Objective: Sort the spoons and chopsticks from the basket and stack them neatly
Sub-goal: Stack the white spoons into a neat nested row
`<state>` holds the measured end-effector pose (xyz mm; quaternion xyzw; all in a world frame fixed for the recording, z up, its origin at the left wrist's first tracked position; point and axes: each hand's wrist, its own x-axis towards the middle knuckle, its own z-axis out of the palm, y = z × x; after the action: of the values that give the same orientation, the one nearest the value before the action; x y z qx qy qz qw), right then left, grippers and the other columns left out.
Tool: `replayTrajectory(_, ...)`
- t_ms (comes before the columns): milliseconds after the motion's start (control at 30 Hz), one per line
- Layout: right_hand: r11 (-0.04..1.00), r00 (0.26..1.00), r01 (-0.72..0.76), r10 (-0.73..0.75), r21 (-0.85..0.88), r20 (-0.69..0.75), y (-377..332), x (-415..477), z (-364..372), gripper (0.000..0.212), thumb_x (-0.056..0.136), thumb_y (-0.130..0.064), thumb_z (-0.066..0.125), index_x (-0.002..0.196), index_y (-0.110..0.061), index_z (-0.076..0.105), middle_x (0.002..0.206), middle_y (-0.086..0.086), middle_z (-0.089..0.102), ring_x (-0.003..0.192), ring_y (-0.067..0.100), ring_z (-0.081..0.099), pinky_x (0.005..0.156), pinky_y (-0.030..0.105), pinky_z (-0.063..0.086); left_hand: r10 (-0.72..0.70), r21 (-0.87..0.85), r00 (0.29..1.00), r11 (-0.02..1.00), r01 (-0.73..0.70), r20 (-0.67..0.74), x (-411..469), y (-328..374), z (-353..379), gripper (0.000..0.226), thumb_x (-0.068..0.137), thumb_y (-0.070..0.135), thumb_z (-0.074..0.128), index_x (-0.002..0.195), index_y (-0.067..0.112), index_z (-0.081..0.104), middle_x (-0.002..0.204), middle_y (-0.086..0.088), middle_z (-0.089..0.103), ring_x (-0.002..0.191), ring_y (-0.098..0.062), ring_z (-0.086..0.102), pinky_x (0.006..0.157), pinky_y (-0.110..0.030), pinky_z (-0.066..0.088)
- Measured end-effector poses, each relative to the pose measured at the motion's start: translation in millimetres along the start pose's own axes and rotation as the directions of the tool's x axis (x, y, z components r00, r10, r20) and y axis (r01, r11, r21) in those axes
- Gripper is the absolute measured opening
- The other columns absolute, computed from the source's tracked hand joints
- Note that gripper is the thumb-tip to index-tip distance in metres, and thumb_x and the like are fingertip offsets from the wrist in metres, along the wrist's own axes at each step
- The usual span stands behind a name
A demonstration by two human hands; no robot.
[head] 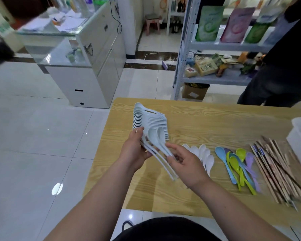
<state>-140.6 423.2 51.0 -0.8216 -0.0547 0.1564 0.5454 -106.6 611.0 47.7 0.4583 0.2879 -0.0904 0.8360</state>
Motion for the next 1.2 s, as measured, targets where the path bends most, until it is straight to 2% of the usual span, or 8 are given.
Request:
replayTrajectory(133, 1.0, 1.0, 0.002, -0.003, 0.027, 0.014, 17.5, -2.6, -36.0, 0.038, 0.098, -0.022, 0.063, 0.125, -0.049, 0.061, 0.111, -0.018, 0.072, 0.103, -0.003, 0.067, 0.095, 0.027, 0.054, -0.035, 0.073, 0.998, 0.997, 0.031, 0.047, -10.2, -23.0, 38.2, 0.034, 0.102, 0.031, 0.054, 0.128, 0.011, 0.059, 0.123, -0.021, 0.068, 0.105, -0.037, 0.07, 0.093, -0.057, 0.055)
replayTrajectory(233, 0.999, 0.997, -0.006, 0.002, 0.053, 0.076, 26.4, -4.5, -49.9, 0.038, 0.099, -0.022, 0.062, 0.13, -0.044, 0.062, 0.106, -0.017, 0.074, 0.099, 0.003, 0.07, 0.095, 0.038, 0.056, 0.026, 0.107, 1.0, 0.994, -0.028, 0.017, -13.4, -34.9, 61.5, 0.039, 0.104, 0.034, 0.05, 0.132, 0.007, 0.056, 0.126, -0.03, 0.062, 0.105, -0.038, 0.07, 0.086, -0.052, 0.058)
replayTrajectory(433, 0.992, 0.991, 0.02, -0.036, 0.124, 0.132, 38.4, -3.1, -82.1, 0.037, 0.099, -0.019, 0.063, 0.128, -0.042, 0.063, 0.114, -0.017, 0.071, 0.101, -0.003, 0.067, 0.097, 0.03, 0.054, 0.094, 0.196, 0.996, 0.976, -0.093, 0.002, -17.9, -47.2, 92.1, 0.034, 0.106, 0.035, 0.046, 0.13, 0.012, 0.052, 0.124, -0.029, 0.063, 0.105, -0.038, 0.07, 0.08, -0.05, 0.059)
replayTrajectory(567, 0.981, 0.992, 0.029, -0.052, 0.19, 0.115, 43.4, -3.2, -97.8, 0.038, 0.101, -0.019, 0.059, 0.114, -0.054, 0.061, 0.109, -0.022, 0.071, 0.101, -0.005, 0.068, 0.092, 0.029, 0.056, 0.092, 0.163, 0.995, 0.983, -0.085, -0.037, -17.2, -56.6, 98.6, 0.027, 0.104, 0.031, 0.051, 0.125, 0.013, 0.056, 0.125, -0.027, 0.064, 0.109, -0.042, 0.068, 0.091, -0.06, 0.054)
replayTrajectory(700, 0.984, 0.985, 0.056, -0.082, 0.168, 0.152, 53.0, -4.8, -103.0, 0.035, 0.102, -0.019, 0.057, 0.12, -0.048, 0.062, 0.118, -0.022, 0.066, 0.105, -0.009, 0.063, 0.091, 0.019, 0.053, 0.069, 0.168, 0.995, 0.984, -0.055, -0.074, -16.6, -72.9, 108.0, 0.024, 0.104, 0.03, 0.052, 0.12, 0.013, 0.057, 0.113, -0.016, 0.064, 0.104, -0.036, 0.067, 0.092, -0.061, 0.054)
replayTrajectory(900, 0.992, 0.97, 0.009, -0.04, 0.128, 0.239, 61.4, -2.5, -97.7, 0.033, 0.102, -0.025, 0.057, 0.123, -0.051, 0.056, 0.115, -0.003, 0.056, 0.085, -0.002, 0.067, 0.063, 0.011, 0.051, 0.071, 0.132, 0.993, 0.989, -0.058, -0.092, -13.3, -81.2, 110.4, 0.027, 0.092, 0.022, 0.07, 0.113, 0.01, 0.058, 0.101, -0.014, 0.059, 0.096, -0.037, 0.064, 0.091, -0.065, 0.051)
replayTrajectory(1033, 0.889, 0.852, -0.34, 0.153, 0.308, 0.5, 60.6, -3.2, -87.0, 0.039, 0.092, -0.021, 0.072, 0.123, -0.026, 0.049, 0.111, 0.011, 0.071, 0.087, 0.026, 0.076, 0.071, 0.039, 0.06, 0.11, 0.068, 0.97, 0.993, -0.098, -0.216, -7.7, -72.8, 110.5, 0.027, 0.092, 0.001, 0.062, 0.117, 0.007, 0.055, 0.092, -0.015, 0.061, 0.073, -0.027, 0.065, 0.077, -0.048, 0.06)
replayTrajectory(1200, 0.794, 0.652, -0.541, 0.188, 0.277, 0.734, 76.7, 2.3, -82.3, 0.029, 0.096, -0.011, 0.066, 0.122, -0.001, 0.056, 0.111, 0.017, 0.074, 0.099, 0.034, 0.073, 0.083, 0.041, 0.061, 0.105, 0.047, 0.97, 0.994, -0.097, -0.218, -4.8, -76.8, 107.1, 0.026, 0.092, -0.001, 0.06, 0.114, 0.01, 0.055, 0.09, -0.014, 0.058, 0.067, -0.022, 0.061, 0.074, -0.044, 0.06)
